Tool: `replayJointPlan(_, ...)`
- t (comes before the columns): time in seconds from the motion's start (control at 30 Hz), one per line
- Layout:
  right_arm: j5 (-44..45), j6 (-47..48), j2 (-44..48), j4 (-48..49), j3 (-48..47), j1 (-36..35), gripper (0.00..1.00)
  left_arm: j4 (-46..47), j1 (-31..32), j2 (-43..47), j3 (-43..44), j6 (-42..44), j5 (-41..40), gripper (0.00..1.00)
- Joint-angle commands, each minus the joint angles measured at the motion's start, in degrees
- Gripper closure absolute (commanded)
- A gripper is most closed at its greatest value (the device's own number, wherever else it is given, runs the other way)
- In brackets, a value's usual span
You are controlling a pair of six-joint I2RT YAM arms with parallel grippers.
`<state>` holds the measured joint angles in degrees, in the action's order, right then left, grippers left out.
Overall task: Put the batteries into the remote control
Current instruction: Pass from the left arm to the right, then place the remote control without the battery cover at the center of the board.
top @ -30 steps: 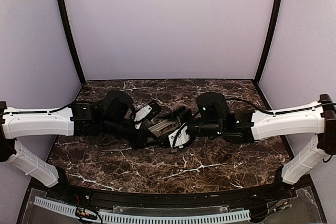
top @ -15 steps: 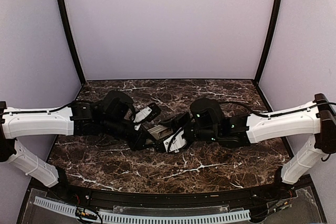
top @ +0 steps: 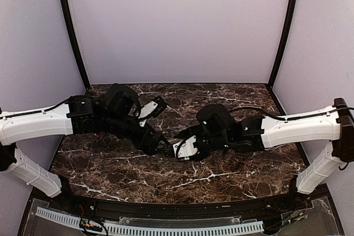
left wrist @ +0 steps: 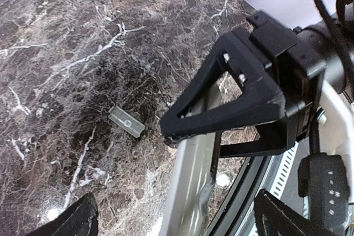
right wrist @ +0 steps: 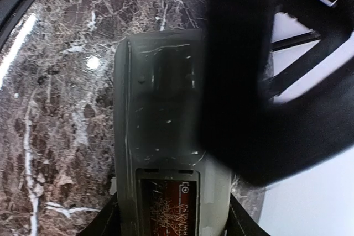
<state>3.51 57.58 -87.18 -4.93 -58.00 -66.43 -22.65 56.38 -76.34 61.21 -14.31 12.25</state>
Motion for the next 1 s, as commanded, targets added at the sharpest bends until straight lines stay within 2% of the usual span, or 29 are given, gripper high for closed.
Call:
replayJointPlan(0.0, -6.91, -13.97, 1.53, -11.49, -1.66, 0.0, 0.82, -7.17, -1.8, 5.89, 2.75, -2.04, -6.2, 0.02)
replayJointPlan(0.1, -12.02, -21.41, 0.38, -15.75, -1.58, 0.09, 0.82, -7.96, -7.04, 8.23, 1.19, -4.52, -7.24, 0.03)
replayJointPlan(0.2, -15.11, -30.24, -0.7, -16.93, -1.19, 0.1, 0.81, -8.43, -10.75, 10.49, -0.47, -7.09, -12.34, 0.04)
replayJointPlan(0.3, -18.01, -34.47, -2.36, -17.29, 0.07, 0.08, 0.8, -8.39, -14.14, 11.48, -2.27, -8.49, -16.43, 0.04)
replayJointPlan(0.43, -17.83, -36.74, -6.77, -20.26, -1.22, 0.08, 0.78, -6.84, -17.14, 12.95, -4.76, -10.94, -20.11, 0.04)
replayJointPlan(0.53, -16.66, -37.08, -10.06, -20.58, -1.69, 0.23, 0.78, -5.94, -18.39, 13.82, -6.07, -11.1, -19.64, 0.04)
replayJointPlan(0.8, -15.37, -38.44, -17.51, -22.45, -3.84, 0.34, 0.76, -8.76, -18.76, 14.11, -5.35, -11.85, -20.47, 0.04)
replayJointPlan(0.87, -15.03, -38.51, -18.22, -22.89, -4.3, 0.34, 0.7, -8.31, -18.88, 14.54, -5.78, -11.96, -20.05, 0.04)
replayJointPlan(0.97, -14.21, -38.53, -18.37, -22.54, -4.12, 0.34, 0.55, -7.69, -18.98, 15.05, -6.46, -12.28, -19.8, 0.03)
